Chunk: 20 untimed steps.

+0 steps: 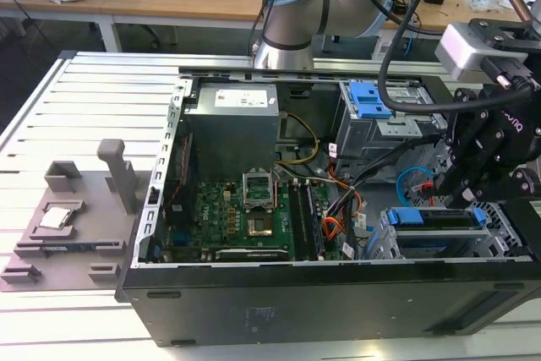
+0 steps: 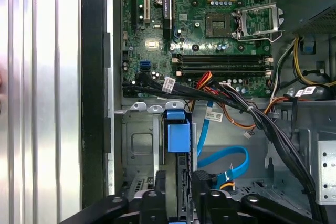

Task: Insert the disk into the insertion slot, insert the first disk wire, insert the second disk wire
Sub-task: 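Insert the first disk wire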

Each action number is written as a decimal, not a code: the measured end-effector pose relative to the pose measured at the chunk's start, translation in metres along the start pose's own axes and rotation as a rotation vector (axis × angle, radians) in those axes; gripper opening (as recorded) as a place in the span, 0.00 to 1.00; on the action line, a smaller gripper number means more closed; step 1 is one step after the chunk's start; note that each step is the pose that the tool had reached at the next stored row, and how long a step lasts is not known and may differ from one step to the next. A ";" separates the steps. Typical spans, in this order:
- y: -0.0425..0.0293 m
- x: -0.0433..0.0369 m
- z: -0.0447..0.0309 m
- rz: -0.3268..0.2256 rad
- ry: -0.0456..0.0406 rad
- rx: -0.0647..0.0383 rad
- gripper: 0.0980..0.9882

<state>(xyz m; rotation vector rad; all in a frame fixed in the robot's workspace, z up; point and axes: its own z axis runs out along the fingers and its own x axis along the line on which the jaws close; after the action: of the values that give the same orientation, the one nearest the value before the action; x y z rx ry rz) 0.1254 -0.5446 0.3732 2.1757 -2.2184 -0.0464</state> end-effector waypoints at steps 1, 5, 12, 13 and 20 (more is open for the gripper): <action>-0.0001 0.0000 0.0000 0.000 0.0000 0.000 0.30; 0.0000 -0.0111 0.0010 0.000 -0.0002 0.000 0.30; -0.0004 -0.0141 0.0050 0.000 0.0000 0.000 0.30; -0.0003 -0.0161 0.0051 0.000 0.0000 0.000 0.30; -0.0031 -0.0260 0.0083 0.000 -0.0003 -0.001 0.30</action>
<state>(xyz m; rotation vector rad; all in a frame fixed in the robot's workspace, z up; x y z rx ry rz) 0.1286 -0.5187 0.3647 2.1757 -2.2173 -0.0481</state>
